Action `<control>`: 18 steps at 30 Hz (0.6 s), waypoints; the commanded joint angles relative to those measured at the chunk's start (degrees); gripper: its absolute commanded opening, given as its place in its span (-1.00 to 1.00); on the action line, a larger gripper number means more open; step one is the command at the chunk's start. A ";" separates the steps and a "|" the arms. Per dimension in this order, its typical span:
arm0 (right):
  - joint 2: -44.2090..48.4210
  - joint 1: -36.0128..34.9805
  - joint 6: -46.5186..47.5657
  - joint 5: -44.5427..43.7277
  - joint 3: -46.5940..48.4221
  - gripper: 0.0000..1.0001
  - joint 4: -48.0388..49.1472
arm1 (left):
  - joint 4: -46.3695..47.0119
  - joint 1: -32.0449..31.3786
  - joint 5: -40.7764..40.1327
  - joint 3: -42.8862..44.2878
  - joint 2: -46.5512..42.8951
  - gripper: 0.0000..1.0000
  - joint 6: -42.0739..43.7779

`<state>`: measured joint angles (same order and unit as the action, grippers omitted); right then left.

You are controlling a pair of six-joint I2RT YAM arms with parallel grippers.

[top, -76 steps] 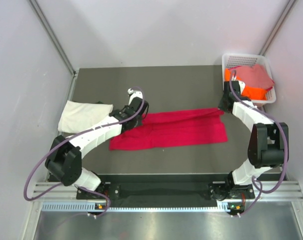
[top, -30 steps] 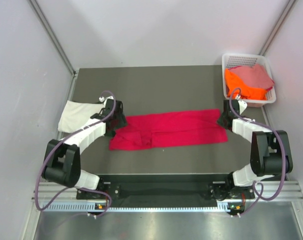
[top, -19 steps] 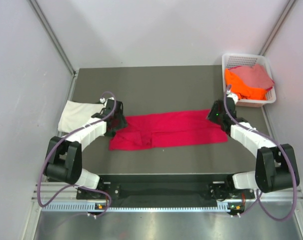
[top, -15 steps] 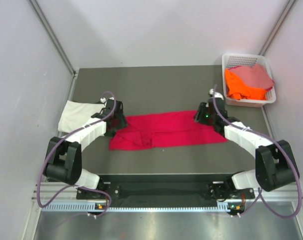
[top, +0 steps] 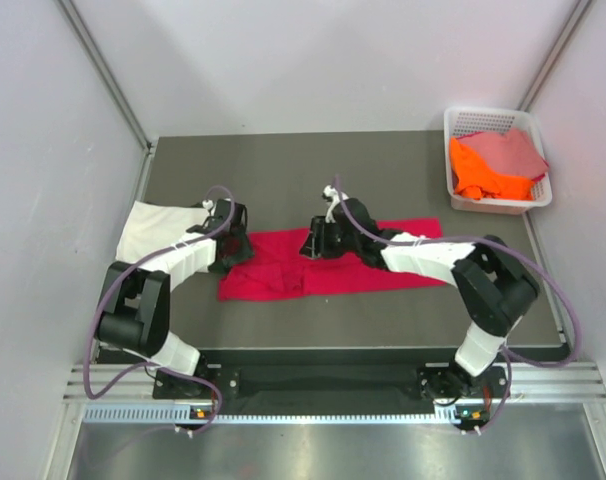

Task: Fold and stack the t-shirts
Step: Fold the tshirt

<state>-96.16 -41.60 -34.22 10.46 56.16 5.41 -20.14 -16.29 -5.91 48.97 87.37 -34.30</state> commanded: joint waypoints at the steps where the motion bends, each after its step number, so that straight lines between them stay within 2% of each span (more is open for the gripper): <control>1: -4.46 -3.39 -4.27 2.28 4.74 -0.11 5.83 | 0.11 2.05 -4.88 0.07 0.17 -0.18 -1.81; 5: -9.83 -6.11 -8.49 4.83 7.81 -0.09 10.13 | -3.84 3.29 -11.48 0.16 0.26 -0.15 -4.98; 11: -17.38 -8.23 -10.34 5.89 12.48 -0.10 10.41 | -1.75 3.46 -8.94 -0.98 -0.27 -0.16 -3.84; 18: -18.98 -8.93 -10.08 2.82 13.18 -0.11 7.51 | -1.65 3.46 -9.82 -1.25 -1.24 -0.17 -3.14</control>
<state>-114.96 -49.58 -43.79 14.72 66.85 12.10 -22.13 -12.86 -14.48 48.51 87.74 -37.78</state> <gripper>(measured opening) 0.446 0.416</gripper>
